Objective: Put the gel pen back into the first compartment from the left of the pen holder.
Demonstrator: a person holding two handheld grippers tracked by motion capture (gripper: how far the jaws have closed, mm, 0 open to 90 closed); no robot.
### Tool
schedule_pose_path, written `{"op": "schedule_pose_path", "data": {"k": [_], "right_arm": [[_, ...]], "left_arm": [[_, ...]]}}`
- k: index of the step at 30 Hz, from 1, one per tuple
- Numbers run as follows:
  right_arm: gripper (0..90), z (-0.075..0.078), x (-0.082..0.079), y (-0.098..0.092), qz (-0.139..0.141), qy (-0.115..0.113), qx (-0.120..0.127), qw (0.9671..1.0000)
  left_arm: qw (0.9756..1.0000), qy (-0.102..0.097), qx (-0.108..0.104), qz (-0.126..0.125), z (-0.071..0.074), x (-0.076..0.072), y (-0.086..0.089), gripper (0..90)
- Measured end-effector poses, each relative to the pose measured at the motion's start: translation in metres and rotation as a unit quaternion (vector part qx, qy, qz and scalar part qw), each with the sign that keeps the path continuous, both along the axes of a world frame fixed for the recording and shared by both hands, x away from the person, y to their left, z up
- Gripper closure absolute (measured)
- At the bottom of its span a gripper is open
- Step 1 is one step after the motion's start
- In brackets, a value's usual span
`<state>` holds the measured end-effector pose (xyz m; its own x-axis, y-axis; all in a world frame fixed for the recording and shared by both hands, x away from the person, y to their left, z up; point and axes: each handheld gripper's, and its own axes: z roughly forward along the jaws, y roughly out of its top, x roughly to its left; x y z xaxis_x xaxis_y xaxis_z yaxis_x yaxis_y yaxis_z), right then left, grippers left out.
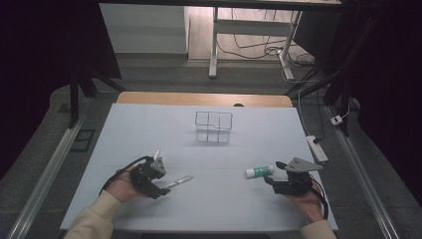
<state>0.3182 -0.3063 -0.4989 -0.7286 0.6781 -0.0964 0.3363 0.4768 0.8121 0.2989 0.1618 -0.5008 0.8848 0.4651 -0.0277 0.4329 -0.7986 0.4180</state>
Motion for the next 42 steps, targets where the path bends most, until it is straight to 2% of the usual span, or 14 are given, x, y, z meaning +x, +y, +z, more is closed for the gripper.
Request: {"op": "schedule_pose_path", "data": {"k": [8, 14, 23, 25, 31, 37, 42], "right_arm": [[26.5, 0.000, 0.000, 0.000, -0.001, 0.001, 0.000, 1.0000], [26.6, 0.000, 0.000, 0.000, -0.001, 0.003, 0.004, 1.0000], [26.7, -0.001, 0.000, 0.000, -0.002, 0.003, 0.003, 1.0000], [26.7, -0.001, -0.001, 0.000, -0.002, 0.004, 0.002, 1.0000], [26.9, 0.001, -0.002, 0.000, -0.002, -0.002, 0.005, 1.0000], [27.4, 0.002, -0.002, -0.001, -0.005, -0.006, 0.007, 1.0000], [27.8, 0.003, -0.003, -0.002, -0.006, -0.009, 0.009, 0.9999]], "left_arm": [[0.9996, 0.010, 0.024, -0.008, -0.006, 0.001, -0.002, 43.3], [0.9990, 0.021, 0.036, -0.014, -0.010, 0.004, -0.001, 52.1], [0.9989, 0.021, 0.034, -0.027, -0.012, 0.003, -0.002, 74.4], [0.9987, 0.016, 0.039, -0.030, -0.012, 0.002, -0.004, 79.5], [0.9985, 0.005, 0.044, -0.031, -0.011, -0.001, -0.005, 80.3], [0.9988, 0.001, 0.037, -0.031, -0.011, -0.002, -0.004, 80.4], [0.9997, -0.010, 0.007, -0.022, -0.005, -0.003, -0.001, 80.4]]}}
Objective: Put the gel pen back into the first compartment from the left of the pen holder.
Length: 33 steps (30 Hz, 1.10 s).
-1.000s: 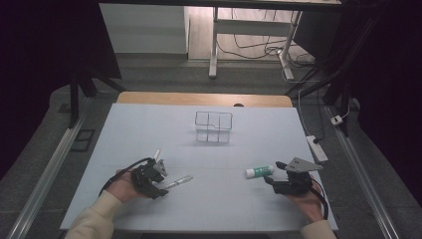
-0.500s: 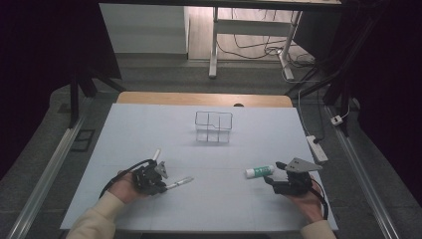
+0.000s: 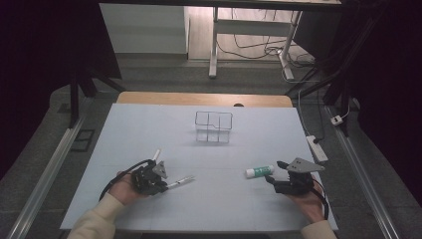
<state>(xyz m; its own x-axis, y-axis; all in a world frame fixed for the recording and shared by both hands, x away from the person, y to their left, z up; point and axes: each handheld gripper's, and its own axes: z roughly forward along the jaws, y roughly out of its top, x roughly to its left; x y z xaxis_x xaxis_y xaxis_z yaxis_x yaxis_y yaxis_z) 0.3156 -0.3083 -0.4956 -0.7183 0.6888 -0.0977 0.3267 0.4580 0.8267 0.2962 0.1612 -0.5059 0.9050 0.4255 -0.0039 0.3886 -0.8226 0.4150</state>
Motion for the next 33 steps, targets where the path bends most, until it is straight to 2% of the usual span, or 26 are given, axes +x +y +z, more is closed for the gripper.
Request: {"op": "schedule_pose_path", "data": {"k": [3, 5, 11, 17, 21, 33], "right_arm": [[27.9, 0.001, 0.000, 0.000, -0.001, 0.000, 0.001, 1.0000], [27.9, 0.001, 0.000, 0.000, -0.002, -0.001, 0.002, 1.0000], [27.9, 0.002, -0.001, 0.000, -0.004, -0.004, 0.004, 1.0000], [28.0, 0.002, 0.000, 0.000, -0.002, -0.005, 0.006, 1.0000], [27.9, 0.002, 0.000, 0.000, -0.004, -0.006, 0.013, 0.9999], [27.9, 0.003, -0.001, 0.002, -0.001, -0.008, 0.011, 0.9999]], "left_arm": [[0.9994, -0.027, -0.016, 0.010, 0.006, -0.002, 0.003, 80.4], [0.9987, -0.038, -0.030, 0.016, 0.009, -0.003, 0.005, 80.4], [0.9966, -0.048, -0.062, 0.027, 0.017, -0.003, 0.010, 80.4], [0.9942, -0.062, -0.084, 0.027, 0.024, -0.002, 0.009, 80.4], [0.9920, -0.079, -0.093, 0.034, 0.028, -0.001, 0.005, 80.4], [0.9897, -0.087, -0.111, 0.023, 0.040, 0.005, -0.008, 80.4]]}}
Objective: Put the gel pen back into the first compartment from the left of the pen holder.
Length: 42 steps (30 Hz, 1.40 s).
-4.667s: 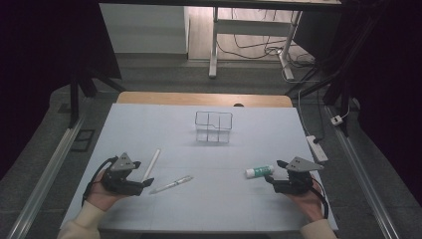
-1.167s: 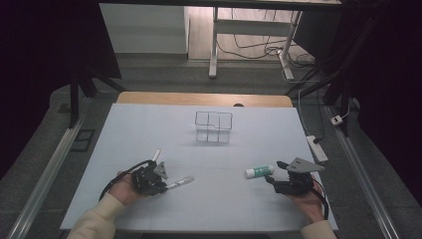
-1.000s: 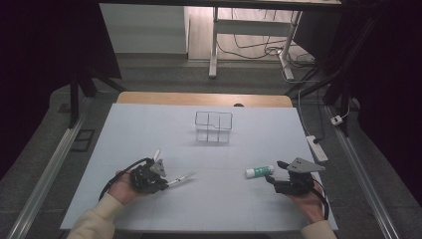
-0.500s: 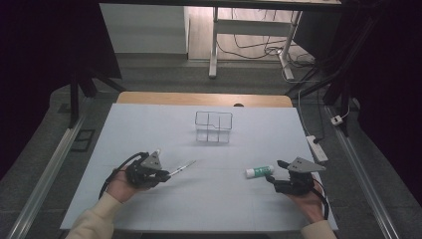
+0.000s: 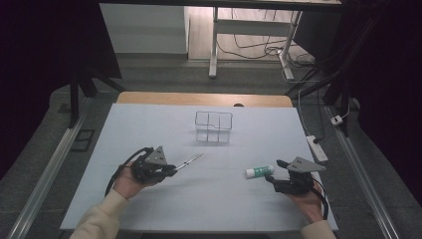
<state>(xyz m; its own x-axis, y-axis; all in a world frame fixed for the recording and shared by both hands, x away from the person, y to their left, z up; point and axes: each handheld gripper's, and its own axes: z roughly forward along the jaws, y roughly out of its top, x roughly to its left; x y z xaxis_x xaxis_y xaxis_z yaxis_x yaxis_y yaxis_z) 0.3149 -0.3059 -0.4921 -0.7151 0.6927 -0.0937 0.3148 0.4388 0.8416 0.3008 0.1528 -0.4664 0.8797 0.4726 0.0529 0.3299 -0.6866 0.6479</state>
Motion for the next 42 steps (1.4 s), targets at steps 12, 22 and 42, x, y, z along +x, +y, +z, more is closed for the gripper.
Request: {"op": "schedule_pose_path", "data": {"k": [12, 22, 42], "right_arm": [[28.0, 0.002, -0.002, 0.002, 0.002, -0.002, -0.003, 1.0000], [28.0, 0.001, -0.001, 0.005, 0.008, -0.003, -0.003, 1.0000], [28.0, 0.003, -0.002, 0.014, 0.018, -0.005, -0.009, 0.9998]], "left_arm": [[0.9997, -0.011, -0.005, -0.021, 0.011, 0.006, -0.021, 80.4], [0.9995, -0.013, -0.005, -0.027, 0.011, 0.008, -0.028, 80.4], [0.9982, -0.011, 0.006, -0.058, 0.006, 0.013, -0.057, 80.4]]}}
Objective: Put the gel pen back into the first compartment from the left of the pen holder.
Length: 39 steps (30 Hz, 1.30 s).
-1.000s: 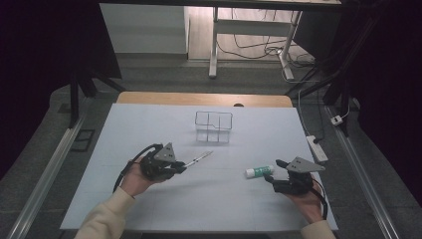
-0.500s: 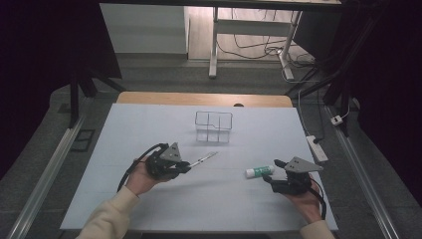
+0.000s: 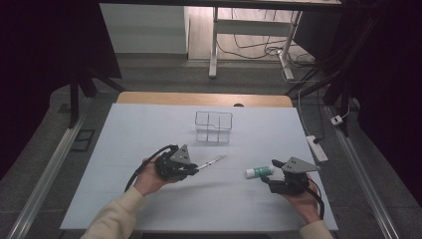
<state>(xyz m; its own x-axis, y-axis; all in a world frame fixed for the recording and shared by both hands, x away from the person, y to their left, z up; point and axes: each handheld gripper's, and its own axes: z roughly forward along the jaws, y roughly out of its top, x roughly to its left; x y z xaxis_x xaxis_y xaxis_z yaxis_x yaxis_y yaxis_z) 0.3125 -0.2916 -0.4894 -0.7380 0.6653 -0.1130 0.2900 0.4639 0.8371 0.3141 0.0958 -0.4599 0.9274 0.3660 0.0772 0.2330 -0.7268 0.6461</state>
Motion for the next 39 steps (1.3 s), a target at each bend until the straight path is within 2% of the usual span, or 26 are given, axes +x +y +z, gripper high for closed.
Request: {"op": "schedule_pose_path", "data": {"k": [11, 19, 39], "right_arm": [[28.0, 0.002, -0.001, 0.004, 0.004, -0.005, -0.004, 1.0000], [28.0, 0.009, -0.003, 0.020, 0.028, -0.014, -0.011, 0.9994], [28.1, 0.019, 0.005, 0.052, 0.063, -0.012, -0.025, 0.9976]], "left_arm": [[1.0000, 0.002, 0.003, -0.009, -0.002, 0.003, -0.010, 80.4], [0.9998, 0.005, 0.009, -0.017, -0.005, 0.004, -0.018, 80.4], [0.9995, 0.012, 0.018, -0.024, -0.010, 0.009, -0.028, 80.3]]}}
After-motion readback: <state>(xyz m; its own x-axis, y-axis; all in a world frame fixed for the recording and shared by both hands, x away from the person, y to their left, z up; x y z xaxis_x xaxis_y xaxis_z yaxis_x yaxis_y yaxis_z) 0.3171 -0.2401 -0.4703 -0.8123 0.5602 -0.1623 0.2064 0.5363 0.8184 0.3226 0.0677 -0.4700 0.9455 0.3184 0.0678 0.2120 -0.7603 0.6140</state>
